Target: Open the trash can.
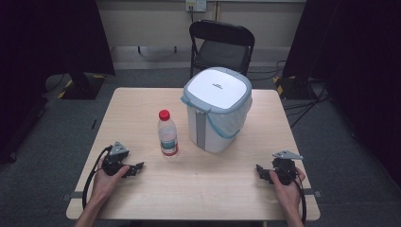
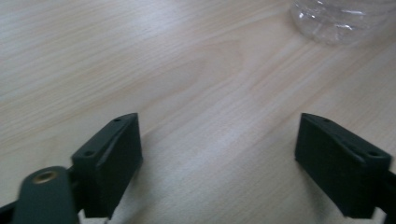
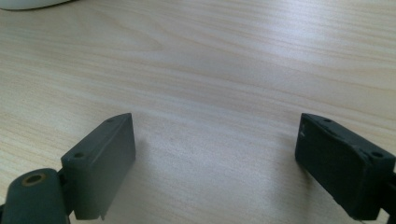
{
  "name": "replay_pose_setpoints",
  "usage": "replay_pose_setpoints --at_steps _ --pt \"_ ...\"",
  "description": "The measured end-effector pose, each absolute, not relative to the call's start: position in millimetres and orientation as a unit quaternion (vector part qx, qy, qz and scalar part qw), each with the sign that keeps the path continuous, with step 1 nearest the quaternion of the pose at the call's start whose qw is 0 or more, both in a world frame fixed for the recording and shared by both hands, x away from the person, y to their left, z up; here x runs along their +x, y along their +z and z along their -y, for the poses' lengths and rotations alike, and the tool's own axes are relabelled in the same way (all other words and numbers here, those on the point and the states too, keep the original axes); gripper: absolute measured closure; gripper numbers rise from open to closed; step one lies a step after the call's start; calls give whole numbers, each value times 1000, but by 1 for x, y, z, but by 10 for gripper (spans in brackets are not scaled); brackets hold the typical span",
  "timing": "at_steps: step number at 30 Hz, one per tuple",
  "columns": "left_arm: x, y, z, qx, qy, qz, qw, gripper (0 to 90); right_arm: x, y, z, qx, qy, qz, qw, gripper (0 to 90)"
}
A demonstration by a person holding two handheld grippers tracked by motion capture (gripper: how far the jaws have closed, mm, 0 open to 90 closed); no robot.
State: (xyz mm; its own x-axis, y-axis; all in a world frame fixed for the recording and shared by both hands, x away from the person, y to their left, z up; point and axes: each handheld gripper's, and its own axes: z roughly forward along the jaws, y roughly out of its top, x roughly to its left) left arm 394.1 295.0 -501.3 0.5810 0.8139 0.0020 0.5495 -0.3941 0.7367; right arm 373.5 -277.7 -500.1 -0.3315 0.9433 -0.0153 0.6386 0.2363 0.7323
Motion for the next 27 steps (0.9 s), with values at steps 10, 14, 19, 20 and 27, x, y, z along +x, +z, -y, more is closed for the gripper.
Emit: replay_pose_setpoints --at_steps 10,14,19,20,27 --pt "392 -496 -289 813 163 -424 365 244 374 -500 278 528 322 -749 238 108" --pt "387 -489 -279 820 158 -404 374 244 374 -500 278 528 322 -749 238 108" --pt "386 -476 -267 809 152 -393 411 244 374 -500 278 528 322 -749 238 108" --pt "385 -472 -265 803 148 -392 423 242 374 -500 278 528 322 -749 238 108" --pt "388 -453 -246 789 143 -376 466 217 374 -500 278 528 322 -749 238 108"
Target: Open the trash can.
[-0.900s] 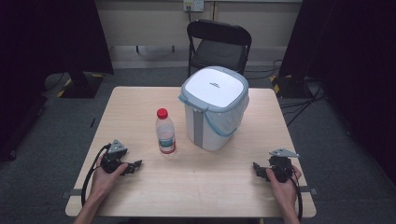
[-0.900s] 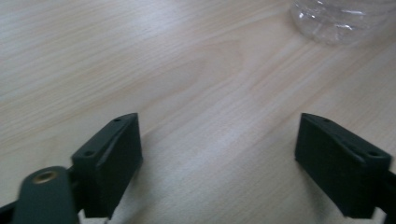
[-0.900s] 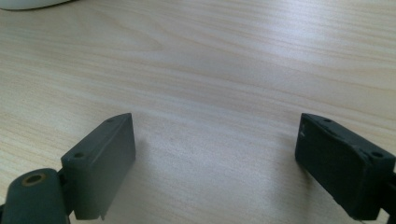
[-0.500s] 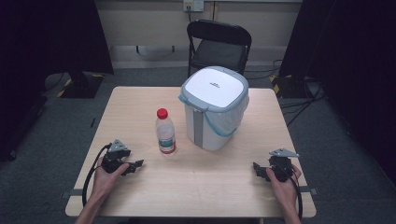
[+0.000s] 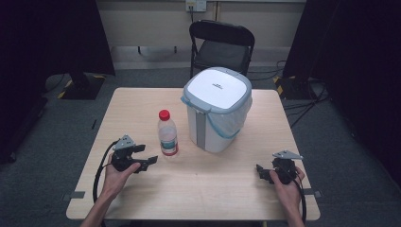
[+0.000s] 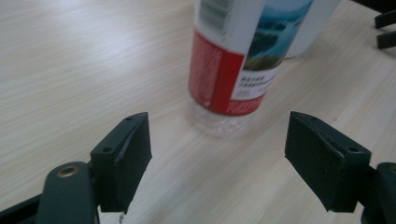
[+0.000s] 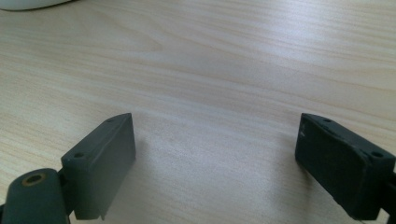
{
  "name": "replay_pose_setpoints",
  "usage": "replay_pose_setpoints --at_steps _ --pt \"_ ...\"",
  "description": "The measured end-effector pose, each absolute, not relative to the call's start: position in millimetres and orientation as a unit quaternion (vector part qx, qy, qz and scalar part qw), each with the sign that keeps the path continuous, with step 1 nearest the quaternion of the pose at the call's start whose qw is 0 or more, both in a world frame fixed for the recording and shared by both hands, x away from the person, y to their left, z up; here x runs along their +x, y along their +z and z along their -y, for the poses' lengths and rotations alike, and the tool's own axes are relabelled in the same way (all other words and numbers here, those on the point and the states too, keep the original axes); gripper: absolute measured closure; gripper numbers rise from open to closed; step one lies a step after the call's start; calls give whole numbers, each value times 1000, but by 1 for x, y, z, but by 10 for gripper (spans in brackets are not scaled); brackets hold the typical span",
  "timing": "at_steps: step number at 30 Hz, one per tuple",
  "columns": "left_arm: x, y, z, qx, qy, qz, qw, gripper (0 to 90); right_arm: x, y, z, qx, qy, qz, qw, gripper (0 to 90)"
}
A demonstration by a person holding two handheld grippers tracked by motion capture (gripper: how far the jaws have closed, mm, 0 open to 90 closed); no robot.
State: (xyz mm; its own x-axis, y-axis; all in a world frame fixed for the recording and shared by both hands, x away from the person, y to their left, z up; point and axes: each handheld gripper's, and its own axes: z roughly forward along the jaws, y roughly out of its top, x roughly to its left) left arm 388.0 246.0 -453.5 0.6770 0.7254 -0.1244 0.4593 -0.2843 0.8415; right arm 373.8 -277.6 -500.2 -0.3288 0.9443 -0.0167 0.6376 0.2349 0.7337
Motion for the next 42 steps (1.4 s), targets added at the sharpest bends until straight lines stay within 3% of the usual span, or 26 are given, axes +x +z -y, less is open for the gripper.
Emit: replay_pose_setpoints --at_steps 8,13,22,27,42 --pt "407 -446 -226 781 148 -361 487 193 374 -500 278 528 322 -749 238 108" --pt "418 -447 -213 790 144 -360 475 152 374 -500 278 528 322 -749 238 108" --pt "428 -453 -195 796 149 -353 469 158 374 -500 278 528 322 -749 238 108" --pt "434 -450 -187 799 166 -348 461 269 374 -500 278 528 322 -749 238 108" --pt "425 -445 -227 779 204 -385 452 286 374 -500 278 528 322 -749 238 108"
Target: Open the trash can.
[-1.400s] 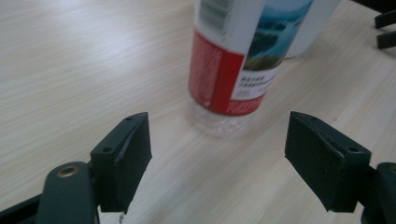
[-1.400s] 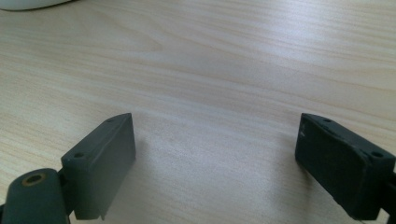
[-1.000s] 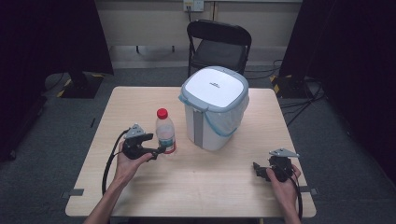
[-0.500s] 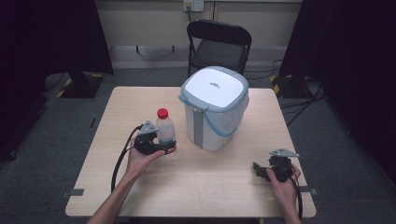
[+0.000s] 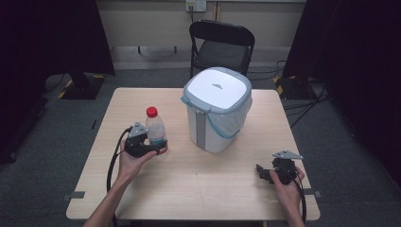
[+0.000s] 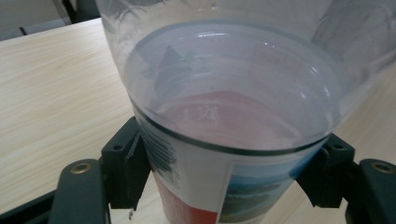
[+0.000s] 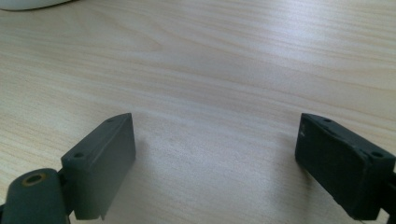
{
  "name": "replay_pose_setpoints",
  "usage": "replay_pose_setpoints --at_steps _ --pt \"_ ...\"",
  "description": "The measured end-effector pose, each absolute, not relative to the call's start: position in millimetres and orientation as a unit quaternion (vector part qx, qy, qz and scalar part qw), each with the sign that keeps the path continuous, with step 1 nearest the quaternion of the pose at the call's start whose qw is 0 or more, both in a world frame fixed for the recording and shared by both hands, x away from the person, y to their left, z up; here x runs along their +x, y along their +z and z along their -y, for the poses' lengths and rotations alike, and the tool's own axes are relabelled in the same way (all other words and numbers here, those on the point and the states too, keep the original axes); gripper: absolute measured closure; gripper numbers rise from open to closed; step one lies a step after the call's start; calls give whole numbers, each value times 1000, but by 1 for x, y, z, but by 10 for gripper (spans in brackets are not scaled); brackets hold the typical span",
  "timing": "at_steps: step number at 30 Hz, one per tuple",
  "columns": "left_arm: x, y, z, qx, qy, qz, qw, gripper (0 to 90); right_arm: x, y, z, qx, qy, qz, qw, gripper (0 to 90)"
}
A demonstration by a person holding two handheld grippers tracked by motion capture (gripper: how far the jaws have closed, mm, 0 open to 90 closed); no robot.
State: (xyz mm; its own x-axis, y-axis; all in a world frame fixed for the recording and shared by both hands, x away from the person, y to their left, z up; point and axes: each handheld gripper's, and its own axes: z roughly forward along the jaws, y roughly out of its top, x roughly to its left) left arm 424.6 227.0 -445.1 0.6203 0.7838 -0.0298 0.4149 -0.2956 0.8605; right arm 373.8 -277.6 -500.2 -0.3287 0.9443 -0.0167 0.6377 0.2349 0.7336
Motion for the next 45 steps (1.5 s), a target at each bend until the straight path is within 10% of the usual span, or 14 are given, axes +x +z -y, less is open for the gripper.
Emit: replay_pose_setpoints --at_steps 45 --pt "411 -459 -313 726 204 -470 459 157 374 -500 278 528 322 -749 238 108"
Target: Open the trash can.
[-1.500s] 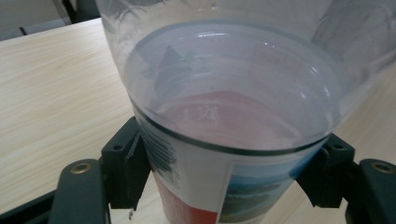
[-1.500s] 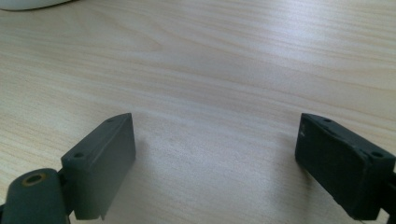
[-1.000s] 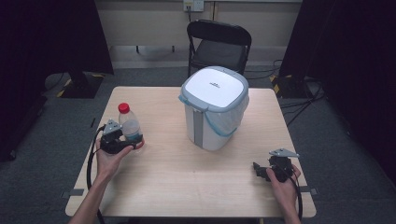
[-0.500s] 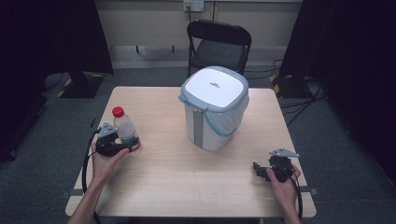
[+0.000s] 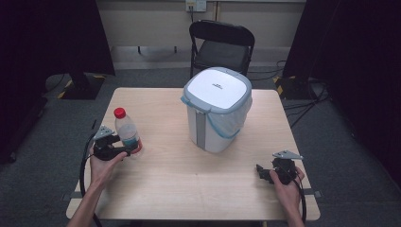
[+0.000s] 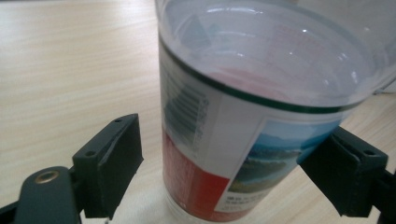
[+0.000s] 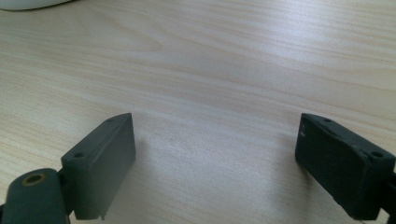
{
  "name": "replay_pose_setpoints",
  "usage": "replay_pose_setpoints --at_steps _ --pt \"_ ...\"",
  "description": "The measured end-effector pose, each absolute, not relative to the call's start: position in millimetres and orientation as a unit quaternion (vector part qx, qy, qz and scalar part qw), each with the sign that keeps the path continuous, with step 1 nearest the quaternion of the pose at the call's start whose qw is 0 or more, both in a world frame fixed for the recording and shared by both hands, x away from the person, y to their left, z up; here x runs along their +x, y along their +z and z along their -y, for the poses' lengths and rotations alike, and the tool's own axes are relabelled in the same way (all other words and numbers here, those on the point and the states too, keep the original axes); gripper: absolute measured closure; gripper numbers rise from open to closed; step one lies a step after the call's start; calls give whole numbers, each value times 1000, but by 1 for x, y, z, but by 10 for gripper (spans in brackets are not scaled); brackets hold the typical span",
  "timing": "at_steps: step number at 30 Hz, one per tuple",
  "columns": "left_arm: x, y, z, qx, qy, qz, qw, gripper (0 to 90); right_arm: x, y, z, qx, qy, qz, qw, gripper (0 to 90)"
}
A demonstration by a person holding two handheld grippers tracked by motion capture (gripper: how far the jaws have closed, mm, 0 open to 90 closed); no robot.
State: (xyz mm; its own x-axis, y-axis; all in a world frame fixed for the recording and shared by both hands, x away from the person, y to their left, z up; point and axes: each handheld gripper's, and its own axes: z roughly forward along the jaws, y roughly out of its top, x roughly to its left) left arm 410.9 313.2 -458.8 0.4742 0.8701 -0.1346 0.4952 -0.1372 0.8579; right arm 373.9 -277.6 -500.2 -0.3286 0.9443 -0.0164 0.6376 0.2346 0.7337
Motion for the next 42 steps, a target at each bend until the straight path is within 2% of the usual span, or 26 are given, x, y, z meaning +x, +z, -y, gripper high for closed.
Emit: replay_pose_setpoints --at_steps 7,16,21,27,36,39,42 --pt "398 -465 -319 725 193 -477 458 159 374 -500 277 530 321 -747 239 109" --pt "366 -464 -321 731 190 -474 453 241 375 -499 274 538 323 -741 239 139" --pt "352 -465 -307 744 183 -456 453 317 379 -491 263 524 332 -747 238 150" --pt "346 -456 -276 760 173 -423 463 347 391 -481 252 512 346 -749 239 157" --pt "379 -438 -207 791 162 -369 460 362 436 -466 245 492 361 -761 221 251" --pt "396 -441 -187 793 161 -375 453 367 464 -467 247 495 371 -760 201 281" --pt "416 -445 -170 796 166 -378 443 367 478 -468 247 495 371 -759 203 284"
